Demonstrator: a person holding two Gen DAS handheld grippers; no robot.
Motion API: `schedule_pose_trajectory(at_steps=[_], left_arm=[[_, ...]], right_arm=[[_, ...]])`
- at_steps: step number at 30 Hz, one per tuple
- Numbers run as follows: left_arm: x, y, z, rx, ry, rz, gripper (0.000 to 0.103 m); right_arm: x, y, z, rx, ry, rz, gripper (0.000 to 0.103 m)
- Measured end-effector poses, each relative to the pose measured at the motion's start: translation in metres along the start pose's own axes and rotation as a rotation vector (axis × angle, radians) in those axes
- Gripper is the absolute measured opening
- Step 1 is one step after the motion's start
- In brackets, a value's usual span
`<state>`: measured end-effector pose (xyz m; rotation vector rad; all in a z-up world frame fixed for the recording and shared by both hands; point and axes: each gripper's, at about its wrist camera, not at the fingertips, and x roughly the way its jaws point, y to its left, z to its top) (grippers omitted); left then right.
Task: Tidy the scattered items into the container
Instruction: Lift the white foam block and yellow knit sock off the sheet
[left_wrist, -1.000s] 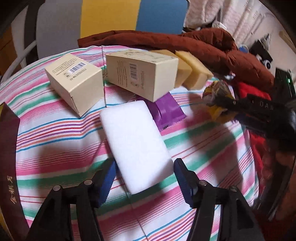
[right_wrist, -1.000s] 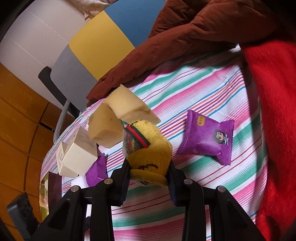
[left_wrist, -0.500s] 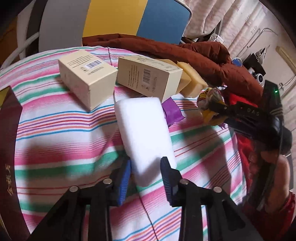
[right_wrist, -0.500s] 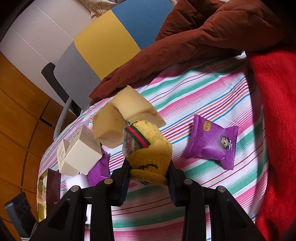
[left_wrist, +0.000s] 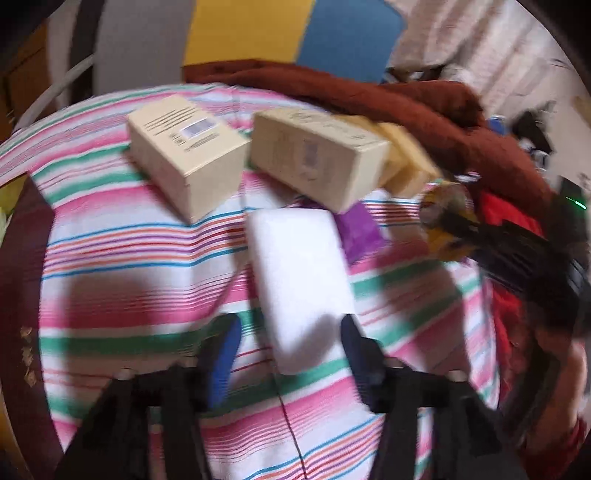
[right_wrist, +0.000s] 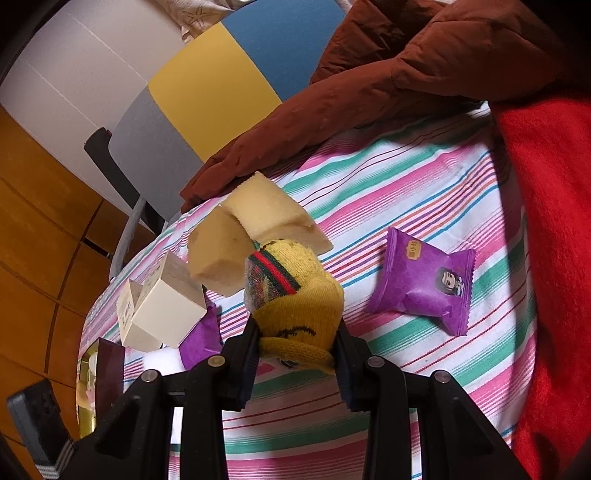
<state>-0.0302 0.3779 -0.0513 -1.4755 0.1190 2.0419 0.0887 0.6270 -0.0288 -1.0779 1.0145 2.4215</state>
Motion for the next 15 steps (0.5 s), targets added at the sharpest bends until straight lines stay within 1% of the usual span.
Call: schedule_pose_trajectory(at_steps=[2,4,5,7,8,9,10,11,12,14,15], left_arm=[[0.005,-0.005,0.005,-0.027,0.025,-0.018,0.059],[0.011,-0.014,0.008,-0.009,0.038,0.019,0.061],[0.015,-0.022,0.010,0.020,0.041,0.054,0.061],[0.023,-0.036,0.010,0.086,0.033,0.109,0.071],[0.025,-0.041,0.010,0.122,0.024,0.131,0.071],[0.028,-0.046,0.007,0.179,0.004,0.156,0.071],[0.028,-0.047,0.005,0.198,-0.014,0.150,0.071],[0.027,-0.044,0.003,0.200,-0.031,0.136,0.070],[0.025,-0.041,0.001,0.197,-0.043,0.124,0.066],[0.020,-0.034,-0.003,0.200,-0.058,0.081,0.057],[0.018,-0.032,-0.004,0.197,-0.051,0.045,0.048]], right_arm=[[0.000,0.001,0.001,-0.003,-0.002,0.007,0.036],[0.000,0.001,0.001,-0.003,-0.004,0.010,0.036],[0.000,0.000,0.001,-0.002,-0.003,0.012,0.036],[0.001,-0.001,0.002,-0.001,0.000,0.014,0.036],[0.002,-0.001,0.002,0.000,0.003,0.015,0.036],[0.002,-0.001,0.003,0.000,0.005,0.015,0.036],[0.003,-0.001,0.003,-0.001,0.006,0.014,0.036],[0.003,0.000,0.003,-0.002,0.006,0.014,0.036],[0.003,0.000,0.003,-0.002,0.006,0.015,0.036],[0.004,0.000,0.004,-0.001,0.005,0.014,0.036],[0.004,0.000,0.004,-0.001,0.005,0.015,0.036]])
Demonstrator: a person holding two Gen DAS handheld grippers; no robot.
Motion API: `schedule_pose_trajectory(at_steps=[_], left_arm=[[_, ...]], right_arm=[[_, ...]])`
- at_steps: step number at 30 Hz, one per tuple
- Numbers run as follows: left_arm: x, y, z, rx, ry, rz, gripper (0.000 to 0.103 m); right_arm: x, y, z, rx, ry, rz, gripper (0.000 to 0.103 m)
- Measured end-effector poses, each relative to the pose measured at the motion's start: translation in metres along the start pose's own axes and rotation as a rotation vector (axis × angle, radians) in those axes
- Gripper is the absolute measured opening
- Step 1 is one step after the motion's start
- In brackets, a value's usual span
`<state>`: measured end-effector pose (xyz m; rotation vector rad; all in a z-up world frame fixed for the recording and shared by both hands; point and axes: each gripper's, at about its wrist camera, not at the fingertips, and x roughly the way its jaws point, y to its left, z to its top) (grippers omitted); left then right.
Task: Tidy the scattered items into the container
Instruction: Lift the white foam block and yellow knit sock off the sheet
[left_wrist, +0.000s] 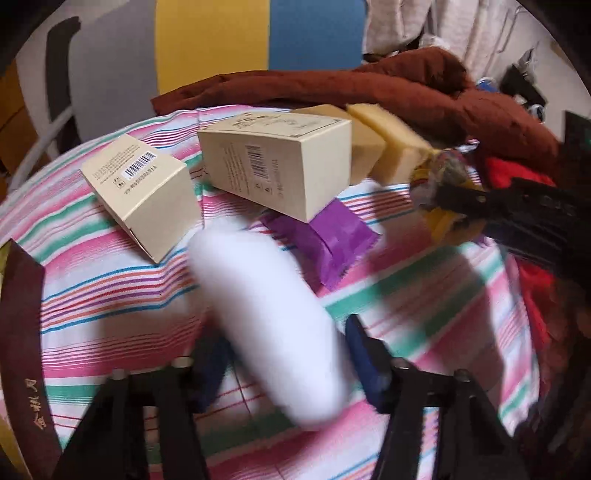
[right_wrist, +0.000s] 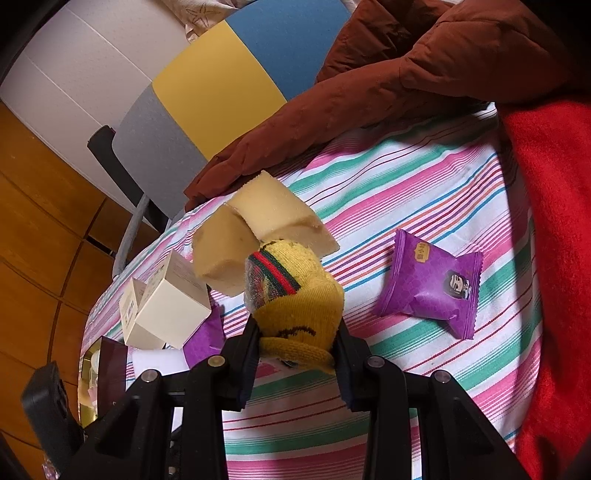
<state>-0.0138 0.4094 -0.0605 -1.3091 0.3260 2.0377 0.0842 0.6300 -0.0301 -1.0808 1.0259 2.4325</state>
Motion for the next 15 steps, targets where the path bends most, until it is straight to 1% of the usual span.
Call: schedule_pose_trajectory(at_steps=[1,6,7,8,9,10,15], left_arm=[[-0.003,0.004,-0.002,-0.016,0.003,-0.028,0.045],[-0.022,0.022,-0.018,-0.073,-0.010,-0.118,0.035],[-0.026,0.021,-0.021,-0.078,-0.013,-0.126,0.031],[-0.028,0.023,-0.024,-0.081,-0.014,-0.133,0.030],[-0.031,0.026,-0.025,-0.083,-0.016,-0.144,0.027],[-0.035,0.029,-0.026,-0.082,-0.019,-0.150,0.020],[-0.053,0.038,-0.036,-0.088,-0.047,-0.174,0.020]], right_arm=[[0.000,0.000,0.000,0.000,-0.001,-0.001,0.036],[-0.001,0.000,0.000,-0.003,-0.004,-0.003,0.036],[-0.002,0.000,0.000,-0.001,-0.006,-0.003,0.036],[-0.002,-0.001,0.000,0.000,-0.008,-0.004,0.036],[-0.002,-0.001,0.000,-0.001,-0.008,-0.005,0.036],[-0.003,-0.001,-0.001,-0.004,-0.007,-0.005,0.036],[-0.004,0.007,-0.004,-0.042,-0.006,-0.010,0.034]])
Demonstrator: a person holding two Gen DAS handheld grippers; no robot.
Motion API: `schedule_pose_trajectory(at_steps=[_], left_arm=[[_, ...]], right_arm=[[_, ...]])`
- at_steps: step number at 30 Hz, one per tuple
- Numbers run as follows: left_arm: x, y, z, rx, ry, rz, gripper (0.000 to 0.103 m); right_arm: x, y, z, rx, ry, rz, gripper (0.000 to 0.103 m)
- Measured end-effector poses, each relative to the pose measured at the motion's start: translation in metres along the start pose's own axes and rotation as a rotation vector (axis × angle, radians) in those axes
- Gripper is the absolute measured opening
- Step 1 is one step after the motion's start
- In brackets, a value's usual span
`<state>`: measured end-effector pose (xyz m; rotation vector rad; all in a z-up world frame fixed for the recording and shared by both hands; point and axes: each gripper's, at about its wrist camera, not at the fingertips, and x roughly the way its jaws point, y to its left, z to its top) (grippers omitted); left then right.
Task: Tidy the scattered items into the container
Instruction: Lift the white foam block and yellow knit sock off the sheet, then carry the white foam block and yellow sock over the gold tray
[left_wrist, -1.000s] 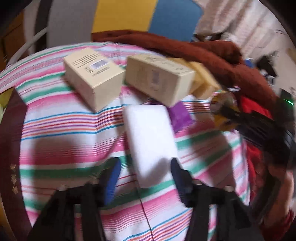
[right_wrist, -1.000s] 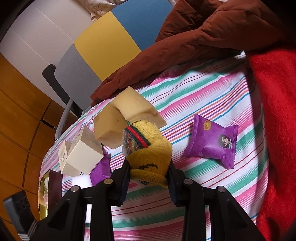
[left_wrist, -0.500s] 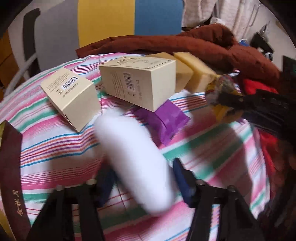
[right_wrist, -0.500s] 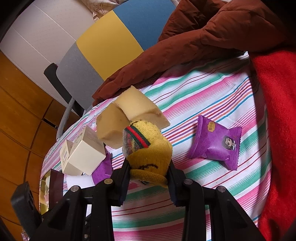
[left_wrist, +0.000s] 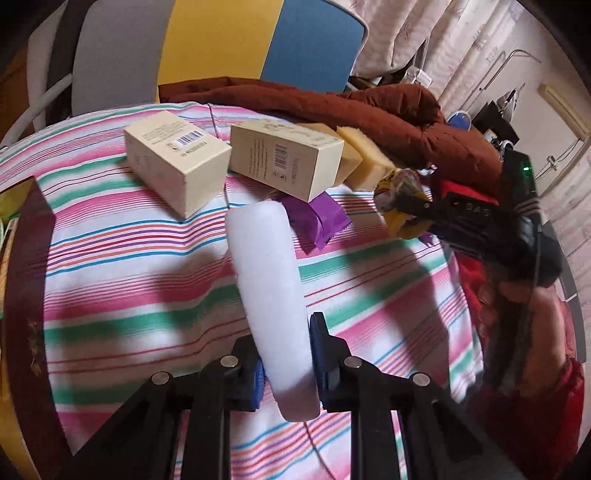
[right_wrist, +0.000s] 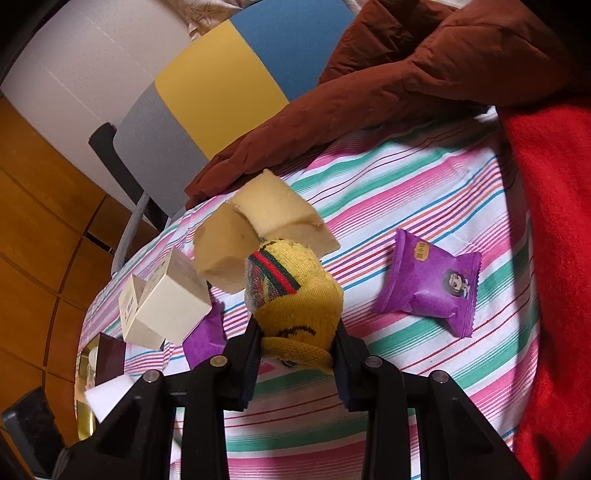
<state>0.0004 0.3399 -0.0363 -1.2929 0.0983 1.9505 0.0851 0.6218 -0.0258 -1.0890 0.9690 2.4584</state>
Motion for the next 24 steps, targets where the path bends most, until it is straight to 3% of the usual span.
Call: schedule_pose_trajectory(at_steps=[13,18,24], left_arm=[[-0.052,0.034,-0.025,-0.054,-0.062,-0.056,0.020],[-0.083,0.056,-0.039,-0.066,-0.096,-0.040,0.020],[-0.111,0.098,-0.052,-0.134,-0.151,-0.006,0.020]], right_arm=[[-0.007,0.034,-0.006,-0.162,-0.067,0.002,0.034],[-0.023,0.051,-0.005,-0.253,-0.140,-0.068,0.034],[-0.029,0.087,-0.020,-0.287,-0.114,-0.003,0.034]])
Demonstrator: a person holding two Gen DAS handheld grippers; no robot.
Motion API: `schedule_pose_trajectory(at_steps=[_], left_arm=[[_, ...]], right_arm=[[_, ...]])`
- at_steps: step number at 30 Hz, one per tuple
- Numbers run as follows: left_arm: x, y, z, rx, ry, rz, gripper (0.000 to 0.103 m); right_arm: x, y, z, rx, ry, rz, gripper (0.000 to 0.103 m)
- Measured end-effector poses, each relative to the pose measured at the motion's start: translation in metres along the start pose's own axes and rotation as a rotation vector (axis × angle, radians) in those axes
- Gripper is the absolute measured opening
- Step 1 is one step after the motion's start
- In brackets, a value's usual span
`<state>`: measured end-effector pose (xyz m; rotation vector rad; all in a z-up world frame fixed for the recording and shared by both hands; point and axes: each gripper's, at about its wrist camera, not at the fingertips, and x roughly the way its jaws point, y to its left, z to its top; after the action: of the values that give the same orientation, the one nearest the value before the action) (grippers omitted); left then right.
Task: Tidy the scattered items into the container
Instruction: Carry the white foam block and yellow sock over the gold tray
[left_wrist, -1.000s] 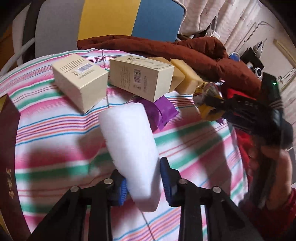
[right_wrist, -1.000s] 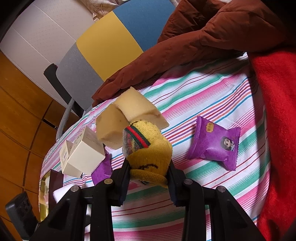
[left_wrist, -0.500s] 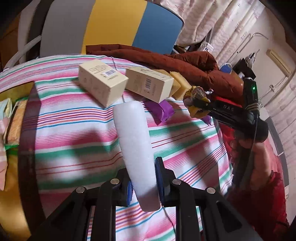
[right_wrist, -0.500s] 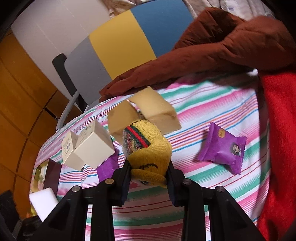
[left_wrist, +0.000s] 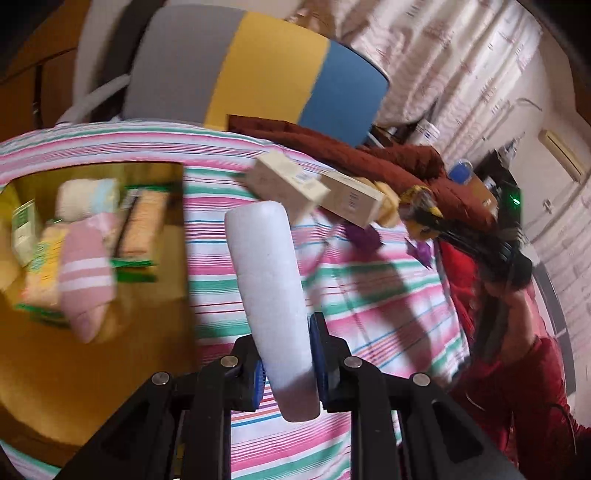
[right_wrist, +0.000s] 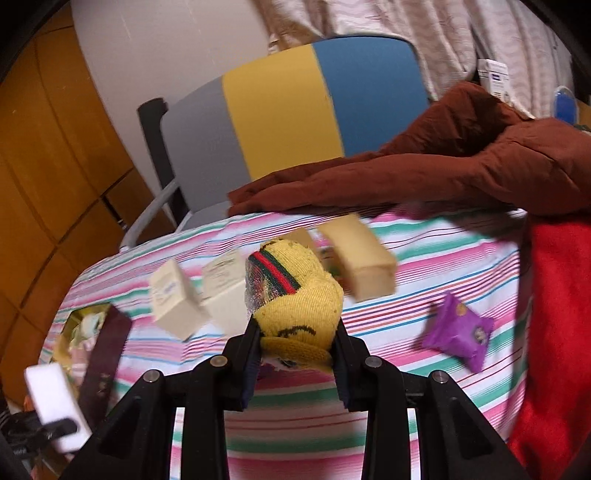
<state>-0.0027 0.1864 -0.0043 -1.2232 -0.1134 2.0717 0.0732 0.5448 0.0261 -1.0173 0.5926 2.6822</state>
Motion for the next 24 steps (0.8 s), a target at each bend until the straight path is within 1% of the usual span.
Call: schedule_pose_trajectory(at_steps=[3,6,9,11,14,20,24], left_arm=[[-0.010,0.022,-0.005,-0.071,-0.017,-0.025,0.020],[-0.024,0.037,-0.009,-0.092,-0.042,-0.010,0.020],[-0.037,0.050,-0.012,-0.105,-0.069,0.002,0.020],[-0.047,0.063,-0.015,-0.131,-0.085,0.005,0.020],[-0.057,0.085,-0.019,-0.171,-0.101,0.030,0.020],[-0.070,0.130,-0.023,-0.240,-0.090,0.082,0.021],[-0.075,0.159,-0.022,-0.277,-0.071,0.120,0.021]], right_arm=[[-0.002,0.034,-0.005,-0.038,0.015,0.047,0.034],[-0.003,0.067,-0.012,-0.065,0.033,0.108,0.034],[-0.003,0.108,-0.024,-0.104,0.058,0.184,0.034],[-0.003,0.134,-0.032,-0.132,0.077,0.227,0.034],[0.001,0.167,-0.043,-0.160,0.106,0.287,0.034],[0.016,0.243,-0.066,-0.251,0.181,0.393,0.034],[0.031,0.279,-0.083,-0.285,0.242,0.438,0.034]])
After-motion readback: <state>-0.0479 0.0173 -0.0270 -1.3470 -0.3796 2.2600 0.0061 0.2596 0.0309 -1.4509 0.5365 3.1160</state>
